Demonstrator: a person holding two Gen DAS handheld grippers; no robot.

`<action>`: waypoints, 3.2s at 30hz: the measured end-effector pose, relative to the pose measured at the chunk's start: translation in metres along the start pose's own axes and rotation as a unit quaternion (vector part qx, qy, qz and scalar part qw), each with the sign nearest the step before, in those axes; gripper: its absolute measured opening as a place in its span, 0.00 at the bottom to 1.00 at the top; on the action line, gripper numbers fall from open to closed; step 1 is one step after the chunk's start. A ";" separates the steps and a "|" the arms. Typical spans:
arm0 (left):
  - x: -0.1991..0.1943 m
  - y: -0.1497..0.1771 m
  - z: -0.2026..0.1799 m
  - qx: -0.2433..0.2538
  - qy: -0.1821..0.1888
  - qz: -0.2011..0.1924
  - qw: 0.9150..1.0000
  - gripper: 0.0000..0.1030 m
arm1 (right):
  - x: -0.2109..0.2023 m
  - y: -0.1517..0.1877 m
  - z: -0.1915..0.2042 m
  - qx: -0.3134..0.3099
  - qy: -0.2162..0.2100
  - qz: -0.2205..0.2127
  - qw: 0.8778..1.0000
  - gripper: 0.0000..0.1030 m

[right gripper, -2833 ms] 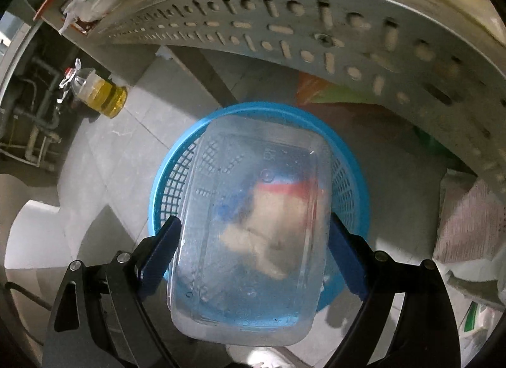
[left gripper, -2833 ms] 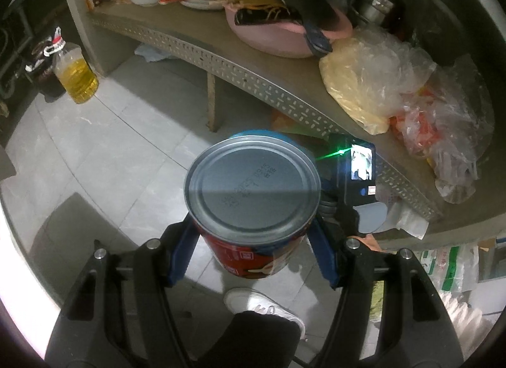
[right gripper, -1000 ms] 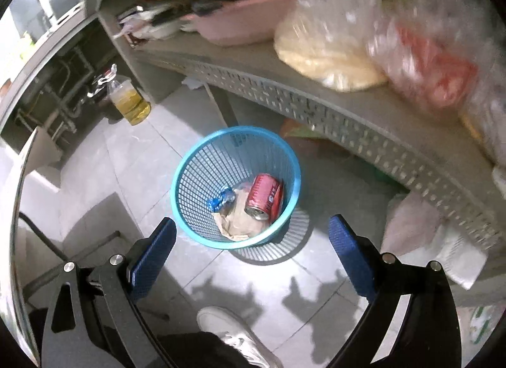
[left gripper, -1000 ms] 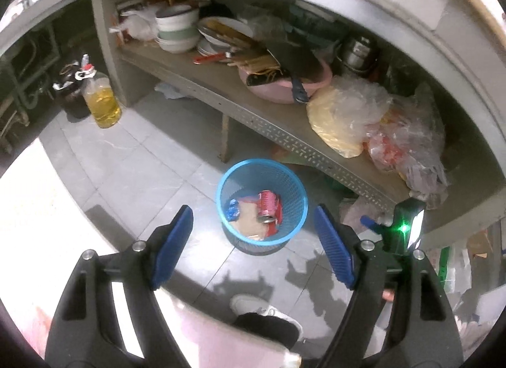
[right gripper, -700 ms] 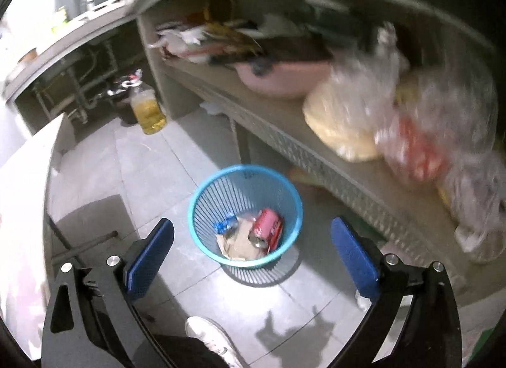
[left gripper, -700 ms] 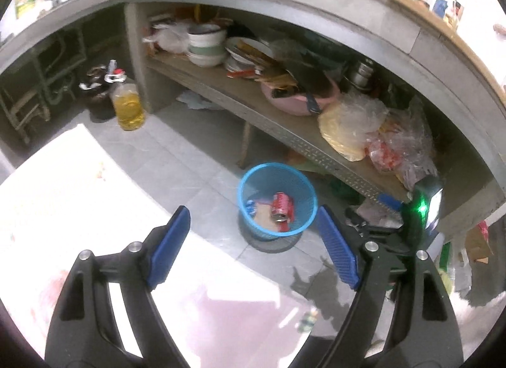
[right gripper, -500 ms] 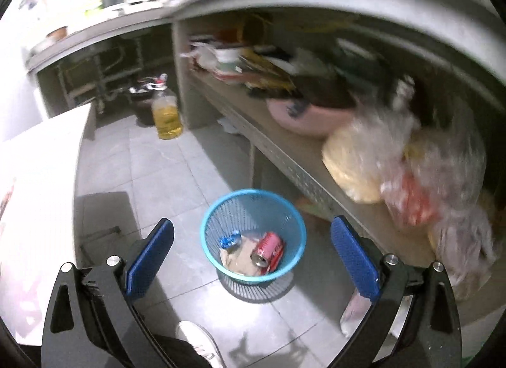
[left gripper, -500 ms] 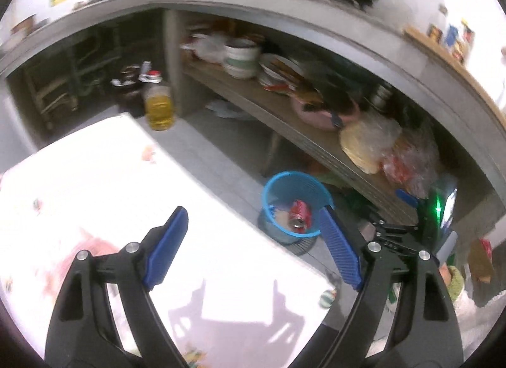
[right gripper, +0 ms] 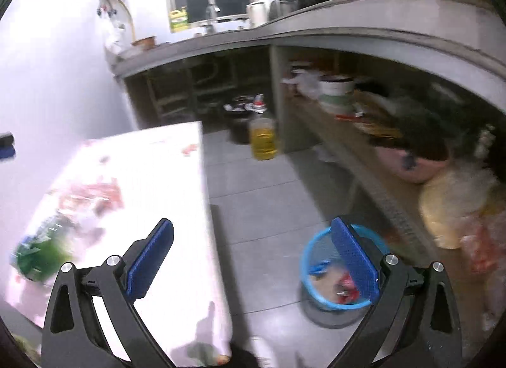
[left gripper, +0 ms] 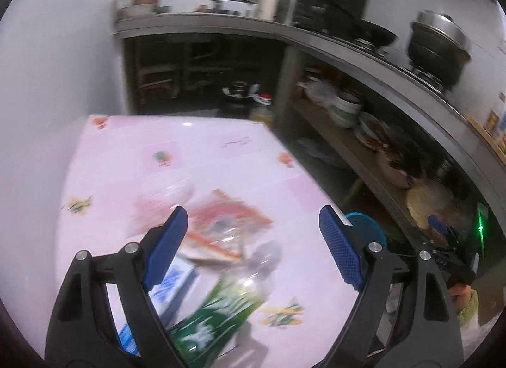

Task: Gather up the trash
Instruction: 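Move both tools back over the table toward the remaining plastic bags, then grasp the clear plastic bag with the left gripper while the right gripper grasps the red-striped zip bag, then lift both held bags up off the table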

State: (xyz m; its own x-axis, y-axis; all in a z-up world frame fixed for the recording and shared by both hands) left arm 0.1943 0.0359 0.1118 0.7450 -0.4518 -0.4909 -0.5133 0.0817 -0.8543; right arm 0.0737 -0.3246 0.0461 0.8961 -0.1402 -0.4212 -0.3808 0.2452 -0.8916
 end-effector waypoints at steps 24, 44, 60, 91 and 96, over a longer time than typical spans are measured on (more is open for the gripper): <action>0.056 0.034 0.081 -0.013 -0.015 0.056 0.998 0.69 | 0.151 0.005 0.131 0.246 -0.285 0.268 0.887 0.87; 0.155 0.039 0.119 0.001 -0.032 0.153 0.988 0.38 | 0.247 0.052 0.169 0.351 -0.261 0.392 0.809 0.67; 0.148 0.035 0.128 -0.023 -0.030 0.127 0.991 0.00 | 0.265 0.072 0.176 0.422 -0.268 0.397 0.770 0.32; 0.095 0.002 0.133 0.006 -0.053 0.044 0.998 0.25 | 0.240 0.033 0.159 0.491 -0.352 0.314 0.732 0.05; 0.099 0.024 0.119 0.123 -0.069 0.065 0.988 0.57 | 0.235 0.024 0.143 0.498 -0.354 0.296 0.734 0.05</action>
State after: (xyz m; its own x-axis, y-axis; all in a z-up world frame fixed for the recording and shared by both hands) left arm 0.3063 0.0986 0.0219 0.7395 -0.3001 -0.6026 -0.5013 0.3520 -0.7905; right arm 0.3077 -0.2143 -0.0509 0.6694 0.7212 -0.1784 -0.7114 0.6914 0.1255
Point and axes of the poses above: each gripper's, at about its wrist camera, not at the fingertips, and x roughly the way its jaws point, z to its left, y to its underside, the point moved 1 cm from there along x, roughly the way its jaws point, and after that the axes turned 12 degrees about -z, right-handed, at the moved point
